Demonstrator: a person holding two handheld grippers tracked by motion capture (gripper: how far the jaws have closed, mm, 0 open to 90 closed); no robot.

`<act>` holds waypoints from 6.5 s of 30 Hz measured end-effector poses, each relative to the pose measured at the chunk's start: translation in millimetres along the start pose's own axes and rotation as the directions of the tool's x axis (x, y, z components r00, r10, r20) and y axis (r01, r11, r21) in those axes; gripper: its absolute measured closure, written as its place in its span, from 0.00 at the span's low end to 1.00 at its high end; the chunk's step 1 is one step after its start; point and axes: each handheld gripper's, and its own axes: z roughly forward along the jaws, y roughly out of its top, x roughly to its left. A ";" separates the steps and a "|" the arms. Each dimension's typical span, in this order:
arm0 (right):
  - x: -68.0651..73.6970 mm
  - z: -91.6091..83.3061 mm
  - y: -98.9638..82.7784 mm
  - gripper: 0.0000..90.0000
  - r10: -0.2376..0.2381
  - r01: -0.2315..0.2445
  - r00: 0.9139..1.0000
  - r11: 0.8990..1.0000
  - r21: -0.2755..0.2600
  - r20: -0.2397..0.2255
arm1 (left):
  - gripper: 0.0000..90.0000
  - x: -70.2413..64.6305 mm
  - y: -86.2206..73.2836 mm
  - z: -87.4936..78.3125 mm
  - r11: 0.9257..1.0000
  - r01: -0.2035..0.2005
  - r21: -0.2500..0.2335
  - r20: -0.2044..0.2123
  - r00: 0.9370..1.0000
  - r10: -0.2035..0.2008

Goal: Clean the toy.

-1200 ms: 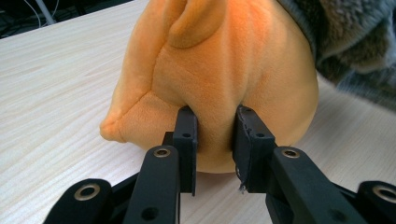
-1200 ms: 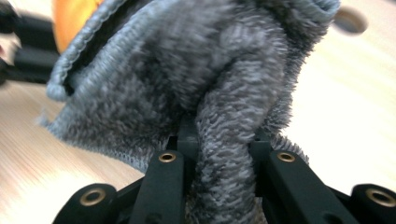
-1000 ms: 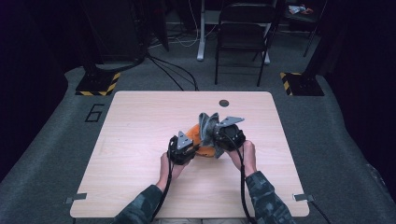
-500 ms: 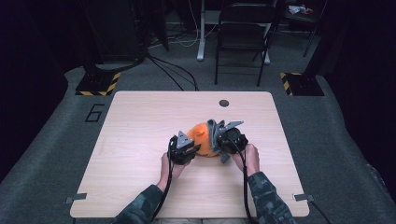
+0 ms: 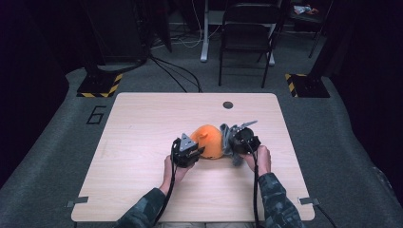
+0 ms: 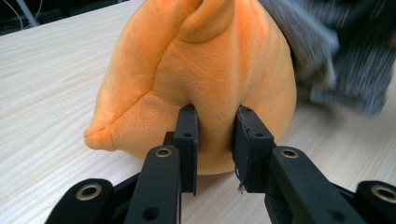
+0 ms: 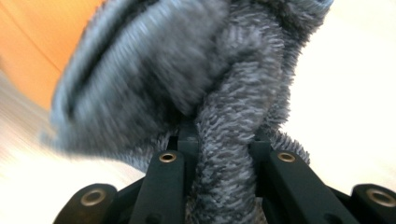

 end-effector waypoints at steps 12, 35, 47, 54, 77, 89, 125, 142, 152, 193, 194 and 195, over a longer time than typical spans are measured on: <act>34.4 3.8 11.1 0.84 -0.077 0.074 0.997 0.992 -0.106 -0.022 | 0.79 -0.5 -1.4 1.3 1.000 -0.007 0.010 0.013 1.000 0.007; 29.4 10.7 5.9 0.85 -0.054 0.052 0.998 0.994 -0.100 -0.023 | 0.35 27.2 -4.5 -5.9 0.976 0.218 -0.003 -0.014 0.976 -0.218; 25.7 12.1 0.3 0.85 -0.048 0.047 0.999 0.995 -0.088 -0.012 | 0.65 20.8 -9.1 12.6 0.954 0.299 -0.012 0.090 0.951 -0.297; 21.7 7.9 0.1 0.85 -0.052 0.050 0.999 0.995 -0.085 -0.016 | 0.89 16.1 -6.6 11.8 0.976 0.211 -0.050 0.068 0.976 -0.208; 7.6 -26.6 9.3 0.84 0.008 -0.007 1.000 0.988 -0.156 0.008 | 0.92 2.7 18.6 -7.6 0.991 -0.123 -0.060 -0.055 0.991 0.120; 41.8 -64.4 39.5 0.84 -0.101 0.096 0.995 0.976 -0.196 -0.014 | 0.92 -15.1 19.2 -2.3 0.986 -0.156 -0.058 0.001 0.988 0.157; 24.0 -48.4 30.0 0.84 -0.055 0.050 0.998 0.988 -0.143 -0.027 | 0.92 -16.3 8.3 7.6 0.989 -0.118 -0.085 0.071 0.990 0.124; 47.6 -27.7 26.7 0.84 -0.176 0.181 0.982 0.980 -0.085 0.065 | 0.92 -22.6 9.8 6.4 0.986 -0.155 -0.061 0.060 0.985 0.159; 22.2 -24.8 18.8 0.84 -0.107 0.112 0.990 0.992 -0.049 0.097 | 0.91 -21.7 9.8 6.6 0.987 -0.149 -0.066 0.068 0.986 0.154; 9.9 -38.3 14.5 0.84 -0.047 0.055 0.996 0.991 -0.119 0.073 | 0.91 -8.5 10.3 1.3 0.990 -0.111 -0.085 0.046 0.992 0.115; 7.6 -41.8 14.3 0.84 -0.033 0.042 0.997 0.991 -0.127 0.068 | 0.92 -7.6 10.2 0.8 0.990 -0.110 -0.091 0.039 0.993 0.114; 5.9 -44.8 14.1 0.84 -0.025 0.035 0.997 0.990 -0.135 0.075 | 0.92 -6.7 10.6 0.1 0.990 -0.111 -0.087 0.041 0.993 0.115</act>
